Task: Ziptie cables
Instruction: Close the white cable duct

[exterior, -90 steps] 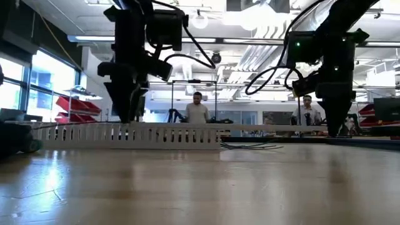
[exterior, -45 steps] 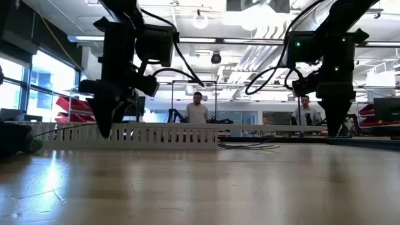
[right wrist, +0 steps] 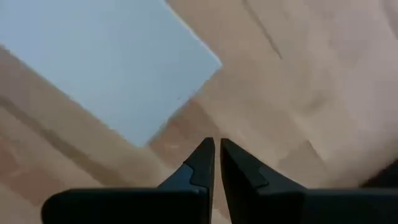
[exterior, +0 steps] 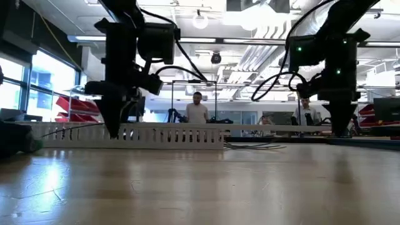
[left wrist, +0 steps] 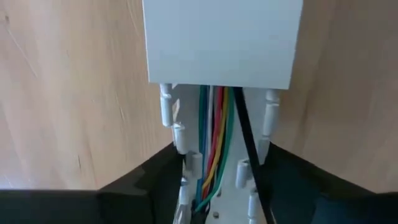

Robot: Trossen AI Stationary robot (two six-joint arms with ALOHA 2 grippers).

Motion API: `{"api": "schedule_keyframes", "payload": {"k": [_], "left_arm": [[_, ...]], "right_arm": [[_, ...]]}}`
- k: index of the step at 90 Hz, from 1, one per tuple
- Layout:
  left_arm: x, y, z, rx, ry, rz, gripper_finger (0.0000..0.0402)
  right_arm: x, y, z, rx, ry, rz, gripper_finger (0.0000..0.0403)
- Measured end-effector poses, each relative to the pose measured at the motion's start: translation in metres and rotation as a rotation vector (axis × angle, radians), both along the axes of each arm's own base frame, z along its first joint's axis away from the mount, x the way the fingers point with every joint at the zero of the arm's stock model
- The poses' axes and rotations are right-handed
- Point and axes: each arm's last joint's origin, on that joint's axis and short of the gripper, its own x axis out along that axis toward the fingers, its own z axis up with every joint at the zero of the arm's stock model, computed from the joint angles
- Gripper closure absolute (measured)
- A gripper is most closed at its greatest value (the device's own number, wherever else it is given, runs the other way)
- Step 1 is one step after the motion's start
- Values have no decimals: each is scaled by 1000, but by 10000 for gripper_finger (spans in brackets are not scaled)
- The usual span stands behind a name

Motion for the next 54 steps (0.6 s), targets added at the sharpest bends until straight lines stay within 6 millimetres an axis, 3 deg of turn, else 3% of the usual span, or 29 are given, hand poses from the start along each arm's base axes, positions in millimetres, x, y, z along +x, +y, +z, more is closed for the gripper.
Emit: {"api": "schedule_keyframes", "payload": {"k": [23, 36, 54], "left_arm": [[2, -2, -1, 8, -21, -22, 229], [2, -1, -1, 37, -20, -21, 229], [10, 0, 1, 50, -89, -40, 214]], "right_arm": [[19, -1, 2, 32, -211, 99, 392], [20, 0, 2, -2, -199, 106, 392], [6, 4, 1, 28, -47, 61, 392]]}}
